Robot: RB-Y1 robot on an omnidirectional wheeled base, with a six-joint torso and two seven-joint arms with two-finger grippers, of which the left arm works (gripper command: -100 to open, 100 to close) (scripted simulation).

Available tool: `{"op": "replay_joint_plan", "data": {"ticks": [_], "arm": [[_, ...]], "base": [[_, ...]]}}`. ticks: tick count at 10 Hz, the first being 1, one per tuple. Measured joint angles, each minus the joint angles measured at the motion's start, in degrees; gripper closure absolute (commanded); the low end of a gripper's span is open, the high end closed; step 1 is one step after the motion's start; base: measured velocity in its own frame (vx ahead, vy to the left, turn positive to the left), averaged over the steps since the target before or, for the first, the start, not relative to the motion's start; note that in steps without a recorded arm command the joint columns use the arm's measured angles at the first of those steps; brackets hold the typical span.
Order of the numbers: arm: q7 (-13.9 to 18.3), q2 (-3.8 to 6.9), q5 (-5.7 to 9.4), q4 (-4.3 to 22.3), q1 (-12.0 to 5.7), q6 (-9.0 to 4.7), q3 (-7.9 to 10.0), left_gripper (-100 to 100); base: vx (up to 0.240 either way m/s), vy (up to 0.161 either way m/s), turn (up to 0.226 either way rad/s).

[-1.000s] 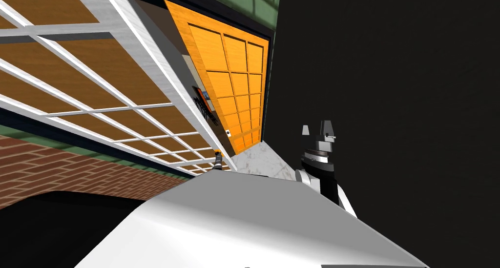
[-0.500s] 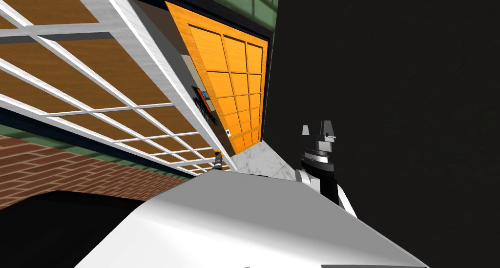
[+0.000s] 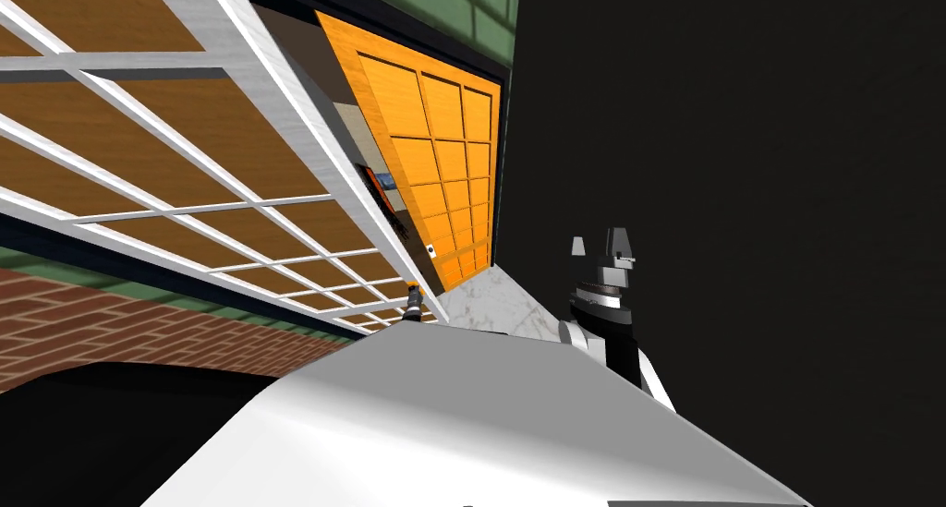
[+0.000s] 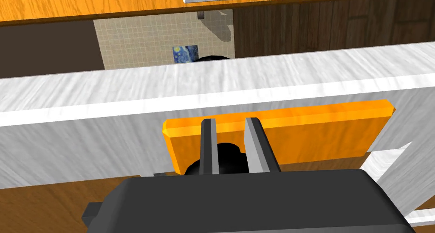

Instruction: Pull the door open

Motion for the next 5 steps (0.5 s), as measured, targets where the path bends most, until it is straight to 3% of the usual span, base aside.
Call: {"op": "replay_joint_plan", "data": {"ticks": [3, 5], "arm": [[4.57, 0.20, 1.44, -2.15, 0.81, 0.61, -1.46, 100], [7.14, 0.53, 2.25, -1.02, 0.03, 0.02, -2.05, 100]], "base": [[-0.051, 0.008, -0.040], [-0.081, 0.021, -0.074]]}}
